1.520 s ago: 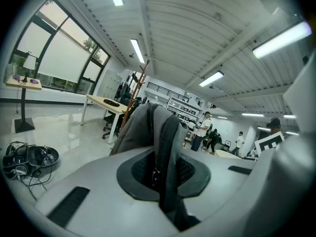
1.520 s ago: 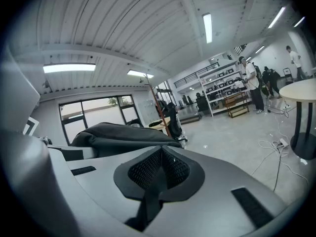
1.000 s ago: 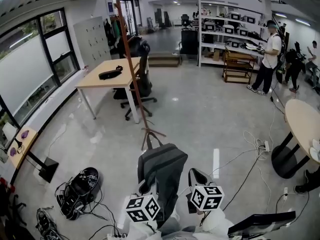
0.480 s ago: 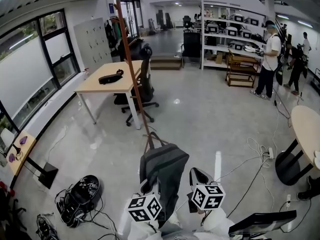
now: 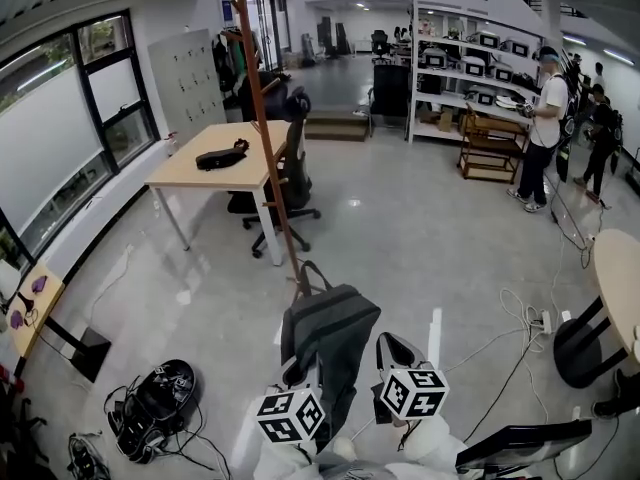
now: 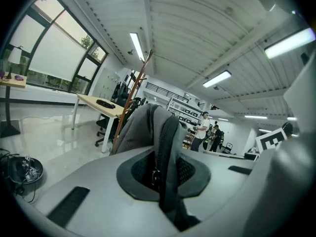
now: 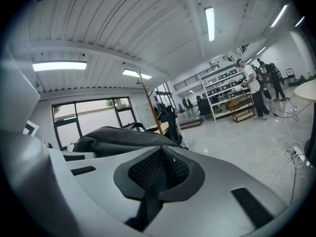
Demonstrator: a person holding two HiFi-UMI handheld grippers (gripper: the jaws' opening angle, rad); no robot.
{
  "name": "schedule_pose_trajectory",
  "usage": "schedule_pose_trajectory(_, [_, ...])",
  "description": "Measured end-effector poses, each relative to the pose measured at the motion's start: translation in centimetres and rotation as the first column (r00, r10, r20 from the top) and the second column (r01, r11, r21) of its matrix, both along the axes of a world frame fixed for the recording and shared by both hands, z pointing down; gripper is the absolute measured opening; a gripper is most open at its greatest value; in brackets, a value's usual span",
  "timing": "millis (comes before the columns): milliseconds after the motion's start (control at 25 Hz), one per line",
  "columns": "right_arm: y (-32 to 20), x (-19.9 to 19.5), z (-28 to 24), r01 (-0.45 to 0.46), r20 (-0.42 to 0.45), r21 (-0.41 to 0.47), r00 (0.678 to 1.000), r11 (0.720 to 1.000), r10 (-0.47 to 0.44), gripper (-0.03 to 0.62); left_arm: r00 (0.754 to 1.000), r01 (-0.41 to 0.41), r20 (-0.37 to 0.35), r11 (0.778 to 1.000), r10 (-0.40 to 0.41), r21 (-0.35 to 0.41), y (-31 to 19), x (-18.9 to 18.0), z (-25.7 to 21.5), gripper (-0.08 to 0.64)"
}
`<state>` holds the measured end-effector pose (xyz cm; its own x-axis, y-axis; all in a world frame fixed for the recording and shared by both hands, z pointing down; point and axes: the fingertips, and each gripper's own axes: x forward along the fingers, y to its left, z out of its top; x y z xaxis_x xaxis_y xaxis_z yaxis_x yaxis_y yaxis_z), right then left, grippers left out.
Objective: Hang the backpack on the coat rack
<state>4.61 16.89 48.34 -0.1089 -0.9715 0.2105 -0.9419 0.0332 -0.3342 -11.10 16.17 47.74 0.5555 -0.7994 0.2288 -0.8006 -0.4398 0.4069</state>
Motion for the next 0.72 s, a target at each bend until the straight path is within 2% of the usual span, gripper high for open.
schedule_pose_trajectory(320, [-4.7,-0.7,1.3,-0.004,0.024,-0.025,1.000,1.000,0.004,0.012,1.000,-0.017,0.016,1.000,0.017,-0.009,-4.1,-0.4,0.4,0.023])
schedule_pose_trajectory(720, [-8.1,-0.2,1.2,-0.004,-0.009,-0.037,1.000,0.999,0.003,0.012,0.999,-0.053,0.002,0.998,0.053,-0.032,-7.2,0.4,1.5,0.023])
